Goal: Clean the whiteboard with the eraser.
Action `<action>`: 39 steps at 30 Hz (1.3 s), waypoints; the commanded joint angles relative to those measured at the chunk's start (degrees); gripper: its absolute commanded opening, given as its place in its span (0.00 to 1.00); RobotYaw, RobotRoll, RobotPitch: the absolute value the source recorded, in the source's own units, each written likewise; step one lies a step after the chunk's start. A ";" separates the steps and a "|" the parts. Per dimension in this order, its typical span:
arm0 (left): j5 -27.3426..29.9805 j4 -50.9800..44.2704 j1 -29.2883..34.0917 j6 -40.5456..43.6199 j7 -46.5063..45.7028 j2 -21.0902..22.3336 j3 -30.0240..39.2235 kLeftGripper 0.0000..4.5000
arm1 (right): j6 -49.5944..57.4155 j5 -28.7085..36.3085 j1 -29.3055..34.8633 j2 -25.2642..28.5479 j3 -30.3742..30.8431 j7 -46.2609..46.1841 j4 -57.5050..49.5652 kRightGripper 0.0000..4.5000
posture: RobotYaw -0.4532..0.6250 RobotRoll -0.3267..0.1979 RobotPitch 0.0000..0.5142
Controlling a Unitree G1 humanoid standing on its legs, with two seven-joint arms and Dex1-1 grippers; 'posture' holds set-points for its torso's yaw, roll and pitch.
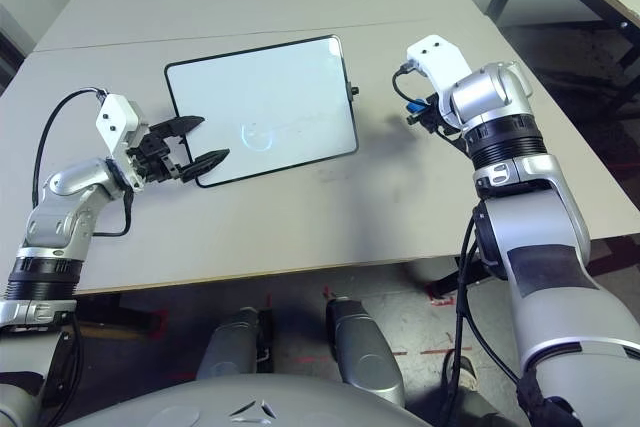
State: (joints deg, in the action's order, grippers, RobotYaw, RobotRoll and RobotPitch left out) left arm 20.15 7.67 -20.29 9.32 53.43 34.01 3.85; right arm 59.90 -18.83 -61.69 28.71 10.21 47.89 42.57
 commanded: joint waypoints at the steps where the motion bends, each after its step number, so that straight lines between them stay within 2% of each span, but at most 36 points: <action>1: -0.66 -0.82 0.72 -0.20 0.31 0.35 -0.29 1.00 | -0.49 1.83 -0.62 -0.79 0.77 -1.51 2.90 0.02 | 0.31 0.62 0.19; 5: -0.73 -0.91 0.74 -0.09 0.36 0.58 -0.27 1.00 | -1.42 3.32 -0.93 -1.78 0.67 -3.43 5.30 0.02 | 0.31 0.62 0.19; 6: -0.72 -0.87 0.74 -0.08 0.41 0.65 -0.25 1.00 | -1.64 3.63 -1.00 -1.98 0.70 -3.76 5.85 0.18 | 0.31 0.62 0.19; 7: -0.72 -0.92 0.72 0.00 0.38 0.69 -0.25 1.00 | -2.41 3.65 -0.92 -2.09 1.10 -4.07 6.19 0.23 | 0.31 0.62 0.19; 10: -0.71 -0.76 0.58 0.06 0.44 0.88 -0.14 1.00 | -3.37 4.46 -0.88 -2.32 1.06 -4.68 6.62 0.49 | 0.31 0.62 0.19; 16: 0.91 -1.83 0.29 1.43 0.26 1.85 1.52 1.00 | -4.64 9.44 -0.40 -1.30 -4.51 -7.50 2.21 0.98 | 0.31 0.62 0.20; 23: 7.00 -2.00 -1.26 5.59 -3.91 1.55 9.96 1.00 | -13.46 19.67 4.20 -1.31 -17.03 -10.58 -7.40 0.99 | 0.33 0.62 0.23; 26: 8.60 -0.17 -2.62 6.55 -9.22 1.05 15.11 1.00 | -26.70 24.50 8.66 -2.16 -22.48 -10.98 -9.79 0.99 | 0.34 0.62 0.26; 29: 7.78 2.83 -3.97 5.85 -14.56 1.07 18.58 1.00 | -34.49 30.71 11.02 -3.25 -28.74 -10.22 -7.85 0.99 | 0.36 0.62 0.27; 33: 5.32 10.72 -5.84 4.94 -20.91 2.47 21.70 1.00 | -44.19 30.88 14.73 -3.06 -30.11 -13.36 -4.20 0.99 | 0.36 0.62 0.31; 39: 2.76 21.56 -7.21 0.60 -25.79 5.10 23.99 1.00 | -57.71 33.27 21.79 -2.64 -32.28 -12.46 -1.54 0.99 | 0.35 0.62 0.34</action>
State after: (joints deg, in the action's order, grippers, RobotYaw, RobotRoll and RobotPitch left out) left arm 24.19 26.59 -26.75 11.06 28.65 38.18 26.95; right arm 5.45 13.13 -40.74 25.79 -21.04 35.17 40.32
